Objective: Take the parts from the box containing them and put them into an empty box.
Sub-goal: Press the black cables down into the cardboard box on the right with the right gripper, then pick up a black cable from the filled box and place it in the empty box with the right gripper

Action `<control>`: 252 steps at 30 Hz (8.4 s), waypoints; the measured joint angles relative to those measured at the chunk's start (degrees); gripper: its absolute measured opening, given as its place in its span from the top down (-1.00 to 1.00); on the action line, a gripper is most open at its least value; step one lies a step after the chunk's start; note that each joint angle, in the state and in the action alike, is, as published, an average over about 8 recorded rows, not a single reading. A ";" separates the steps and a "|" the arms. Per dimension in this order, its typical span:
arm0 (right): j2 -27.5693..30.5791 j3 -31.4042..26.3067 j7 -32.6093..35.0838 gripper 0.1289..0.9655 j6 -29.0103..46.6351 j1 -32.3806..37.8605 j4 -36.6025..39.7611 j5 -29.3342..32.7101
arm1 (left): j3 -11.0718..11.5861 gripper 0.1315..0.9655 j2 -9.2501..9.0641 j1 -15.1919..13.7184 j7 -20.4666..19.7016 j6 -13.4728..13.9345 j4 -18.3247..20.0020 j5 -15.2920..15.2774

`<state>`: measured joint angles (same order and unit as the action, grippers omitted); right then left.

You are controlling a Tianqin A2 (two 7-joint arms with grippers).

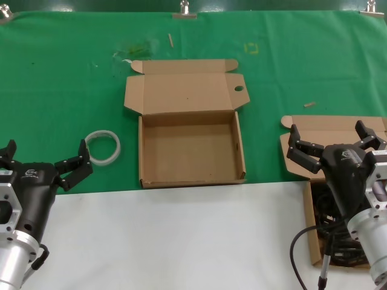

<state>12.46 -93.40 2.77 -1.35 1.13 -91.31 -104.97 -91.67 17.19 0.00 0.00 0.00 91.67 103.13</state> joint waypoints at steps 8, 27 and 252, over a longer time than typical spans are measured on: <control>0.00 0.00 0.00 -1.00 0.00 0.00 0.00 0.00 | 0.00 -1.00 0.00 0.00 0.03 0.00 0.00 0.00; -0.29 -5.95 8.05 -1.00 -10.77 -2.20 -3.75 -11.64 | 0.00 -1.00 0.00 0.00 0.01 0.00 0.00 0.00; -8.59 -32.75 81.64 0.83 -36.21 24.09 7.34 -52.77 | 0.00 -1.00 0.00 0.00 -0.01 0.00 0.00 -0.02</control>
<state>3.87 -126.15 84.41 -37.56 25.22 -83.97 -157.74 -91.68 17.19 0.00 -0.01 0.00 91.67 103.12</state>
